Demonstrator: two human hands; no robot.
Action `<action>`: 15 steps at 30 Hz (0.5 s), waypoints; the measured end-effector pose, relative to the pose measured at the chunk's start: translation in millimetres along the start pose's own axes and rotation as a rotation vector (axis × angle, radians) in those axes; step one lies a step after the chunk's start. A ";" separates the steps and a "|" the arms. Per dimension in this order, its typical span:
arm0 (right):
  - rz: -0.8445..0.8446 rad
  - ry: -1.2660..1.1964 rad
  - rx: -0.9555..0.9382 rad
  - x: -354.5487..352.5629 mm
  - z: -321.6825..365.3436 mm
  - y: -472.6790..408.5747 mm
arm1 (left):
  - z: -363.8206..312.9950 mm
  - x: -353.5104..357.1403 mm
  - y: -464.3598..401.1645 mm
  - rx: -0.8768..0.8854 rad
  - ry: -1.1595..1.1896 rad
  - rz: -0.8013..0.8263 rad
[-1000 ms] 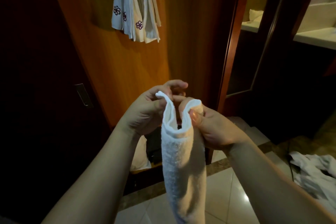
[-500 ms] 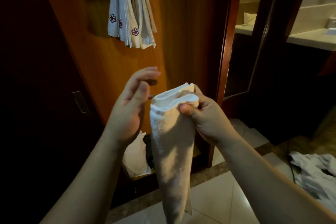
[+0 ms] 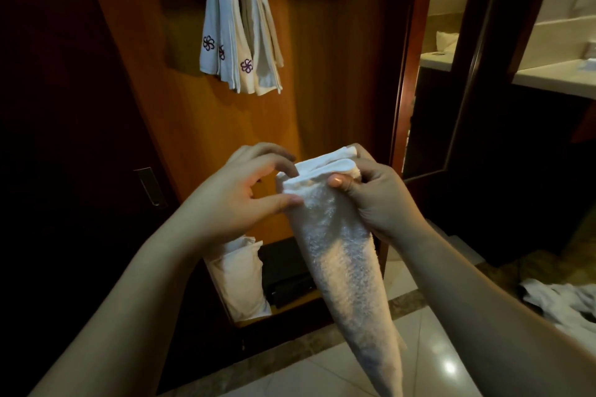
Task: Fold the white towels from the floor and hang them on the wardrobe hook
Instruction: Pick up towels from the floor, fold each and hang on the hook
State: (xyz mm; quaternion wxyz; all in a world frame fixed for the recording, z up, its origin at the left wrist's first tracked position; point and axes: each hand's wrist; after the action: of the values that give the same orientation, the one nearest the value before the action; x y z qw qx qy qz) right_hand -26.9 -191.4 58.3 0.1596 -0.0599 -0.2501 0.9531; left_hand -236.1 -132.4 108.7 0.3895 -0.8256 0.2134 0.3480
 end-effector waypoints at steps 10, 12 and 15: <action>-0.026 -0.013 -0.058 -8.4 -2.6 8.7 | -11.0 2.3 -6.0 0.036 -0.117 -0.006; -0.046 -0.019 -0.086 -7.4 -3.9 12.1 | -13.9 1.6 -4.1 0.037 -0.088 -0.047; -0.081 -0.046 -0.079 -5.9 -5.4 12.8 | -15.0 6.7 -3.3 0.028 -0.039 -0.106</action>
State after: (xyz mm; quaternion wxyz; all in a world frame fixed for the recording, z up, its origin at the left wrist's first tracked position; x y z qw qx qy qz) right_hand -23.8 -201.4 47.5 0.1897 -0.0342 -0.2932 0.9364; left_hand -223.4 -142.8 112.2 0.4228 -0.8233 0.1664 0.3401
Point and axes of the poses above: each hand's wrist, its own y-axis away from the middle knuckle, its own x-axis out of the palm, z = x × y, and after that the axes turned 9 degrees about -z, right-handed
